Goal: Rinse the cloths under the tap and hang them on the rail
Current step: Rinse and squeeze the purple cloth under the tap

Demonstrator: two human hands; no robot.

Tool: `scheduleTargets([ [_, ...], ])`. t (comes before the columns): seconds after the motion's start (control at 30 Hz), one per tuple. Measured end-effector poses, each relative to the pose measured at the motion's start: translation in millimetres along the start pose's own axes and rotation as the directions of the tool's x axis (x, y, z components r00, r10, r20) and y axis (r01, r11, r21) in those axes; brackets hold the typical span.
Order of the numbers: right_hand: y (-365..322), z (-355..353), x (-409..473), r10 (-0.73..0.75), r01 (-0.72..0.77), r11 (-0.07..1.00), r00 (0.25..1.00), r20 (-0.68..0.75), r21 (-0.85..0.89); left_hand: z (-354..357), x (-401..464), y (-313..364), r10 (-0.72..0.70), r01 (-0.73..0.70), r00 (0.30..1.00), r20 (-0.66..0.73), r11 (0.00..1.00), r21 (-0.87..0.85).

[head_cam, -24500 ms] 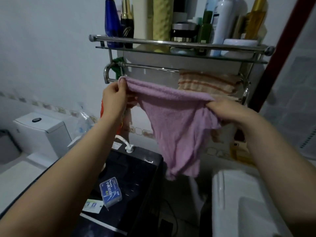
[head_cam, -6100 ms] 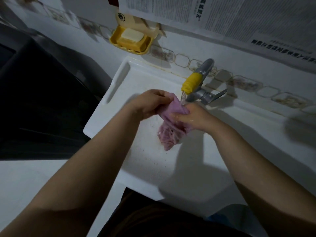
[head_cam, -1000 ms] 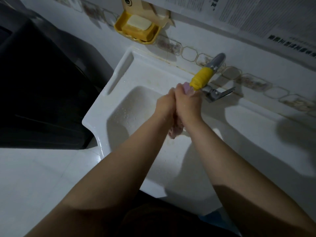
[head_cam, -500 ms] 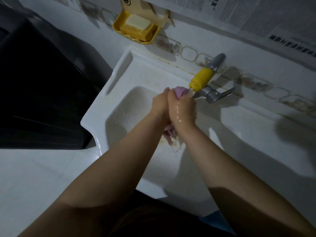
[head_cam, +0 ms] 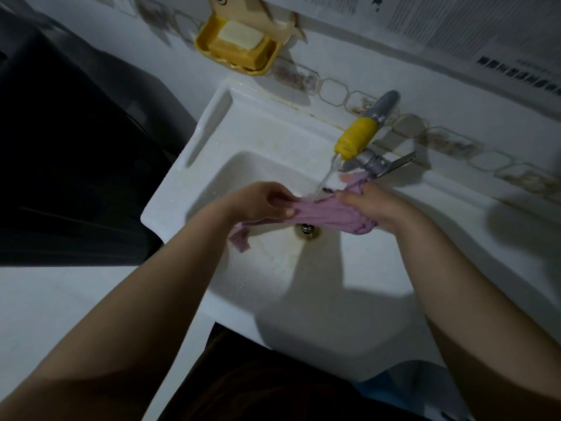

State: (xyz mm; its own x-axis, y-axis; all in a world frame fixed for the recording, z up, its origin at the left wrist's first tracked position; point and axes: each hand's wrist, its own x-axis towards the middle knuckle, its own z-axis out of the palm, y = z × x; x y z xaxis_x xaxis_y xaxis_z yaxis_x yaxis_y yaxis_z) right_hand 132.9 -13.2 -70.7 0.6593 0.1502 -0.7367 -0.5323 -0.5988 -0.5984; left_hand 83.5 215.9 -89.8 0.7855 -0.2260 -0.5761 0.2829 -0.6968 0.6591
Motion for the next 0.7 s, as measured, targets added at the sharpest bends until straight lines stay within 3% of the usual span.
scheduleTargets([
  [0.1, 9.4, 3.0, -6.5, -0.052, 0.080, 0.989, 0.976, 0.210, -0.126, -2.3, 1.6, -7.9, 0.059, -0.036, 0.981, -0.187, 0.992, 0.123],
  [0.17, 9.7, 6.2, -10.1, -0.071, 0.136, 0.964, 0.960, 0.272, -0.230, -0.5, 3.0, -8.5, 0.084, -0.067, 0.940, -0.331, 0.996, 0.062],
  [0.23, 10.7, 8.8, -7.5, -0.145, 0.169, 0.972, 0.978, 0.149, -0.162, 2.1, 4.1, -7.2, -0.018, -0.058, 0.939, -0.344, 0.976, -0.210],
  [0.3, 8.7, 11.9, -6.3, -0.210, 0.208, 0.972, 0.978, 0.006, 0.109, 9.1, 4.0, -1.7, -0.131, -0.037, 0.943, -0.307, 0.873, -0.486],
  [0.37, 4.0, 20.9, -6.5, -0.232, 0.254, 0.883, 0.967, -0.102, 0.395, 20.2, 6.2, 10.3, -0.209, -0.022, 0.929, -0.306, 0.794, -0.607],
  [0.43, -3.5, 30.9, -7.3, -0.199, 0.296, 0.793, 0.952, -0.232, 0.533, 29.4, 14.0, 26.3, -0.286, -0.028, 0.907, -0.309, 0.691, -0.723],
  [0.53, -17.7, 50.5, -21.5, -0.234, 0.383, 0.849, 0.890, -0.391, 0.364, 33.4, 29.8, 49.6, -0.387, -0.045, 0.895, -0.220, 0.413, -0.910],
  [0.6, -23.2, 69.3, -32.1, -0.327, 0.430, 0.884, 0.849, -0.415, 0.182, 37.8, 39.4, 58.5, -0.369, -0.018, 0.917, -0.153, 0.345, -0.938],
  [0.7, -32.7, 72.9, -16.3, -0.255, 0.353, 0.931, 0.814, -0.523, 0.096, 48.6, 39.0, 79.1, -0.366, 0.002, 0.923, -0.119, 0.314, -0.949],
])
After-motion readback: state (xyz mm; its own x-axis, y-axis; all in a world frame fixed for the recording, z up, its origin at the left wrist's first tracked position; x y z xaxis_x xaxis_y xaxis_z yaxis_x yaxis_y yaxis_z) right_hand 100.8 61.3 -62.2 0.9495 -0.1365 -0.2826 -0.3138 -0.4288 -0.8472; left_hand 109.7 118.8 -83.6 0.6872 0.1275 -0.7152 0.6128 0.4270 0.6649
